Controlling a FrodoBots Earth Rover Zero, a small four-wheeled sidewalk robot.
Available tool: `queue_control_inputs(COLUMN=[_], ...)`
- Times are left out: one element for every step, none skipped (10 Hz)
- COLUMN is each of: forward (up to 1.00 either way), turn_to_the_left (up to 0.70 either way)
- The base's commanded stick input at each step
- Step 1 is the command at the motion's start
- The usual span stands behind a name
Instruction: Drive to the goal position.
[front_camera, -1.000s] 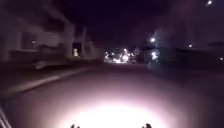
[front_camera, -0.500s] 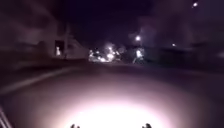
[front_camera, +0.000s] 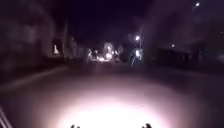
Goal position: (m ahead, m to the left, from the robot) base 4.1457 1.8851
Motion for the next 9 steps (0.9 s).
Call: queue_control_inputs(forward=[0.85,0.85,0.85,0.85,0.85,0.85,0.85,0.85,0.85], turn_to_the_left=[0.0,0.0,0.0,0.0,0.0,0.0,0.0,0.0,0.0])
